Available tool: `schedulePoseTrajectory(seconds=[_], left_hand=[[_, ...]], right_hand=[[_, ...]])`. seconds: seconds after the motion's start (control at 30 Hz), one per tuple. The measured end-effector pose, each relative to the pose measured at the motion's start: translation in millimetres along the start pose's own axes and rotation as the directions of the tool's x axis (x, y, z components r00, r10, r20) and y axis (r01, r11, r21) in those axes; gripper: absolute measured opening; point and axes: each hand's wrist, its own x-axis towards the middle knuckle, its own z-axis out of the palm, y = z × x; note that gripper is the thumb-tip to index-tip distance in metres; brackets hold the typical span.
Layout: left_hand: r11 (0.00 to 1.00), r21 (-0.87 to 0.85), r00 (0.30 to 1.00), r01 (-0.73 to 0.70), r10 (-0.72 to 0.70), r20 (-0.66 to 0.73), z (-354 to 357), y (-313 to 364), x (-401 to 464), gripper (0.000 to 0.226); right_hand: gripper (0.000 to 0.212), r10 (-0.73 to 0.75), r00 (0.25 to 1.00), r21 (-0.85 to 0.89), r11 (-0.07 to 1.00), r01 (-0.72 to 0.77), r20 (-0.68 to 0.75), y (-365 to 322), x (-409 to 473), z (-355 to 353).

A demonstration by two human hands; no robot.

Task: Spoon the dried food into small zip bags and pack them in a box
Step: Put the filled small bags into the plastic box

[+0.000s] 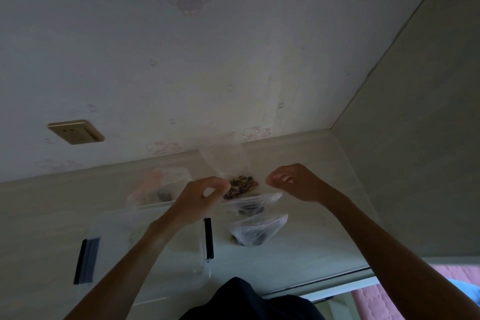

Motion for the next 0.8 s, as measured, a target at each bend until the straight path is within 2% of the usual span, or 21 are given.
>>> schedulePoseTrajectory(seconds=[0.1, 0.17, 0.2, 0.3, 0.37, 0.4, 0.47, 0.53, 0.6, 0.67, 0.73, 0.8], left_hand=[[0.993, -0.085, 0.963, 0.076, -0.096, -0.253, -2, -5, 30, 0.011], [0.967, -0.139, 0.906, 0.212, -0.248, -0.344, -3, -10, 54, 0.031], [0.935, -0.18, 0.871, 0.305, -0.35, -0.345, -4, -13, 66, 0.042], [0.794, -0.383, 0.786, 0.472, -0.576, -0.225, -5, -22, 92, 0.064], [0.604, -0.649, 0.762, 0.463, -0.645, -0.058, -3, -23, 99, 0.072], [0.503, -0.742, 0.759, 0.444, -0.651, 0.013, -1, -24, 99, 0.071], [0.407, -0.815, 0.766, 0.413, -0.64, 0.068, 4, -28, 99, 0.055], [0.427, -0.823, 0.78, 0.375, -0.625, 0.031, 9, -29, 96, 0.028], [0.501, -0.798, 0.816, 0.335, -0.578, -0.021, 12, -28, 94, 0.015], [0.617, -0.725, 0.854, 0.304, -0.514, -0.079, 14, -23, 91, 0.008], [0.761, -0.584, 0.879, 0.283, -0.449, -0.159, 15, -18, 90, 0.005], [0.799, -0.558, 0.91, 0.225, -0.377, -0.174, 19, -14, 87, 0.01]], right_hand=[[0.022, 0.02, 0.998, 0.057, 0.998, -0.016, -0.067, -11, 31, 5], [0.021, 0.072, 0.994, 0.142, 0.988, -0.061, -0.079, -20, 52, 8], [0.021, 0.091, 0.992, 0.147, 0.986, -0.079, -0.083, -23, 64, 10], [0.035, 0.141, 0.986, 0.09, 0.987, -0.133, -0.087, -35, 93, 15], [0.049, 0.206, 0.976, 0.105, 0.974, -0.198, -0.071, -40, 109, 19], [0.055, 0.244, 0.968, 0.111, 0.965, -0.236, -0.058, -40, 116, 21], [0.068, 0.32, 0.947, 0.136, 0.94, -0.313, -0.033, -38, 127, 27], [0.079, 0.375, 0.927, 0.169, 0.915, -0.367, -0.014, -33, 133, 31], [0.09, 0.399, 0.917, 0.247, 0.889, -0.385, -0.008, -27, 135, 33], [0.099, 0.397, 0.918, 0.368, 0.855, -0.365, -0.012, -22, 133, 33], [0.106, 0.378, 0.925, 0.43, 0.84, -0.332, -0.025, -17, 130, 30], [0.11, 0.349, 0.937, 0.441, 0.844, -0.305, -0.019, -11, 124, 24]])
